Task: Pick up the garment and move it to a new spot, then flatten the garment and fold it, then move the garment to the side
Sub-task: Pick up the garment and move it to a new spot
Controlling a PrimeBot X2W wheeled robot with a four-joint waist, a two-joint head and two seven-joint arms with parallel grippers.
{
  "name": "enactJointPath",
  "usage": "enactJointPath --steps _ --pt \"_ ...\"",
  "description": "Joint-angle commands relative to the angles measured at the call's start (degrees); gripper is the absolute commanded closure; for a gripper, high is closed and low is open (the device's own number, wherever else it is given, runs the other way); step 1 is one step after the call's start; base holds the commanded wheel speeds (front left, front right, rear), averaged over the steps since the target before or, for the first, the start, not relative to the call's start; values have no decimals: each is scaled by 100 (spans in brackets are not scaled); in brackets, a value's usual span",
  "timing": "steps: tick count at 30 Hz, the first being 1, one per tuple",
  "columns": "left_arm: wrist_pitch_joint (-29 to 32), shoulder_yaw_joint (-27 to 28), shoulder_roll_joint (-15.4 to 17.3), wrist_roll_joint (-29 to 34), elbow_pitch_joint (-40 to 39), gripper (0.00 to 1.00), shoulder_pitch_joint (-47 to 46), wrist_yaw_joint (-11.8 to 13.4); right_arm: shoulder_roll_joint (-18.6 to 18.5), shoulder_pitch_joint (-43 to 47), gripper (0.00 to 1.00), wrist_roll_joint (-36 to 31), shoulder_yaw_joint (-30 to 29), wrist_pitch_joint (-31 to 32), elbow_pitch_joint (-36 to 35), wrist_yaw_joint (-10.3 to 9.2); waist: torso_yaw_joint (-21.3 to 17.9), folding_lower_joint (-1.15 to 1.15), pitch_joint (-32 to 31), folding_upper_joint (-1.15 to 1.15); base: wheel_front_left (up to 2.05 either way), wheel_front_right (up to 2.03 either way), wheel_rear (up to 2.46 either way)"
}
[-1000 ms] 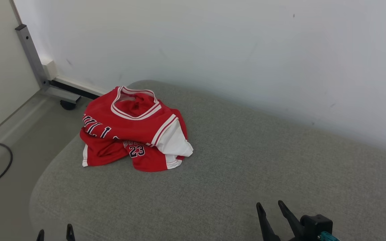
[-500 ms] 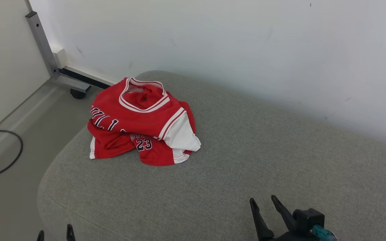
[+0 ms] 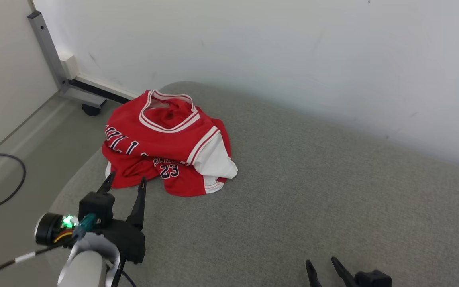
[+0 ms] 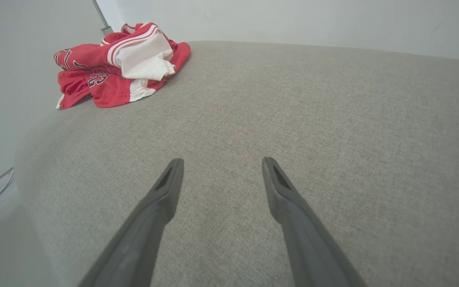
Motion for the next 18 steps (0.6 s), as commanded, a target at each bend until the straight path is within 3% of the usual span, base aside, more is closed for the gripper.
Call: enactJointPath --steps 1,4,10,18 --pt "85 -89 69 -2 209 0 -174 -22 -8 106 0 -80 28 60 -92 19 -126 -1 64 0 0 0 0" --pt "599 -389 252 -216 913 0 -833 -17 -9 177 0 -373 42 313 -459 19 -579 -1 426 0 0 0 0" --pt "1348 38 299 -818 1850 0 -1803 -19 -41 342 0 -908 -131 858 -1495 19 -1326 -1 1079 0 0 0 0" --pt "1660 103 467 -1105 2375 0 -2622 -16 -283 576 0 -1111 -246 1467 -3047 19 -1767 -1 1790 0 0 0 0"
